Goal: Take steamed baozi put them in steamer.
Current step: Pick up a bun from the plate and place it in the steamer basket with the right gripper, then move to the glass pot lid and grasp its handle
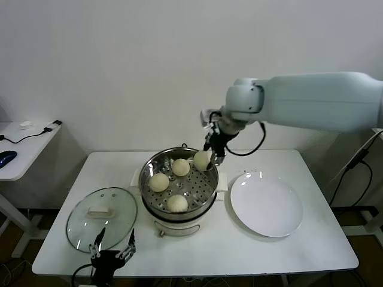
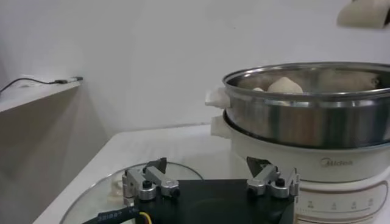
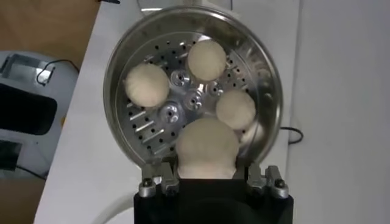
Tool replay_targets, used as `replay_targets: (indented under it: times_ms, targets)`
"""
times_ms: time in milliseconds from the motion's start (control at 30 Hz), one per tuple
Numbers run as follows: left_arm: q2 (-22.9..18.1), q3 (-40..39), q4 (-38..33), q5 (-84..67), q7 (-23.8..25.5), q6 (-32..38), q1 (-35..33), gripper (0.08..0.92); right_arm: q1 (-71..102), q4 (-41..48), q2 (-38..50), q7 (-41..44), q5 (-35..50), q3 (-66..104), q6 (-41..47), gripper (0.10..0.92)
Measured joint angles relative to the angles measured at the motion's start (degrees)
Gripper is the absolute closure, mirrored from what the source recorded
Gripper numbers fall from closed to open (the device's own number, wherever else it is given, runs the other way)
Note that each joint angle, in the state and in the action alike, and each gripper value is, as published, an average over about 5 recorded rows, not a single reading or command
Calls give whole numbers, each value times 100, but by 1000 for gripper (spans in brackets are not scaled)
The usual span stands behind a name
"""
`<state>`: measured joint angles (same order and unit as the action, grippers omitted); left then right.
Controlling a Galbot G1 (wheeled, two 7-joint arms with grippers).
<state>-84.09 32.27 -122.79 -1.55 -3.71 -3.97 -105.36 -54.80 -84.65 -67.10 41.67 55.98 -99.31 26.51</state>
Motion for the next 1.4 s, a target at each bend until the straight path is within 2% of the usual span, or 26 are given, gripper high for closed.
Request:
replay_targets:
  times_ms: [533, 633, 833, 1200, 1400]
  targets:
    - [-4, -13, 60, -8, -2, 17, 2, 177, 1091, 255, -243, -798, -188, 123, 525, 399]
    - [-8, -8, 57, -6, -3, 17, -10, 177, 1216, 288, -254, -858, -202, 168, 543, 362]
    - [-19, 2, 44, -4, -7, 15, -41, 177, 1311, 338, -258, -836, -226, 235, 524, 221]
    - [-3, 41, -74, 8, 75, -51, -121, 177, 1114, 481, 109, -434, -1, 718, 66, 202]
    - [-1, 81, -72, -59, 104, -16, -41, 177, 1397, 564, 595, -974, 68, 1676, -193, 203]
